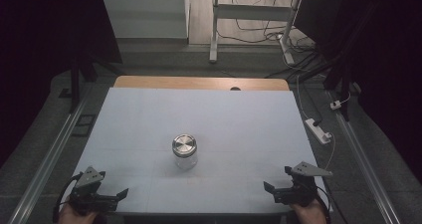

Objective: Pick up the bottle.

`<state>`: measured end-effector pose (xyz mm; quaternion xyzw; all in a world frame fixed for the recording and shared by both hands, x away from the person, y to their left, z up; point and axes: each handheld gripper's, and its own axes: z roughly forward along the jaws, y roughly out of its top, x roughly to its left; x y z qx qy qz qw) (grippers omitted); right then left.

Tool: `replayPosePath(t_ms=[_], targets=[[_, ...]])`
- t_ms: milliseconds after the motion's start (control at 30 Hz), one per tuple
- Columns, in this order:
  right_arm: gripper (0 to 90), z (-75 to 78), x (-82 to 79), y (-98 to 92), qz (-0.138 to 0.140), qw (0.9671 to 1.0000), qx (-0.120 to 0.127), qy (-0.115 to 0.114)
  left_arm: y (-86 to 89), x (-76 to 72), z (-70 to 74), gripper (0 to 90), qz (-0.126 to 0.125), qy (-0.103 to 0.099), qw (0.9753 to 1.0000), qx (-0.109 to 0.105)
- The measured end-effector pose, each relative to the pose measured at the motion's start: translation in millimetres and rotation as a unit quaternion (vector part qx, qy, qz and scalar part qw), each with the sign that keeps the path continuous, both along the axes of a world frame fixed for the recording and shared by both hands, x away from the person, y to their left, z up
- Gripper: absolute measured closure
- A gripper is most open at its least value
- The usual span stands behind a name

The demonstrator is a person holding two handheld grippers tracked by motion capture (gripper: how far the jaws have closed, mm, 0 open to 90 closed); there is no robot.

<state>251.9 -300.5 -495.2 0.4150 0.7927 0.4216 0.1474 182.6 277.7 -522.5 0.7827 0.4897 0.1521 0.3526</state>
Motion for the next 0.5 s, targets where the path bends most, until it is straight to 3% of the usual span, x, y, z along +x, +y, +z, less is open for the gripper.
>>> replayPosePath(t_ms=[133,300,500], targets=[[0.0,-0.5,0.0,3.3,0.022,0.9997,-0.008,0.003,0.2,-0.6,0.4,0.0,-0.011,0.000,0.9999,-0.013],[0.0,-0.6,0.1,4.3,0.025,0.9996,-0.013,0.006,-2.6,0.1,0.7,0.0,-0.023,0.002,0.9997,-0.006],[0.0,-0.9,1.7,2.5,0.026,0.9996,-0.003,0.012,-3.6,0.6,0.4,0.0,-0.024,0.006,0.9997,-0.005]])
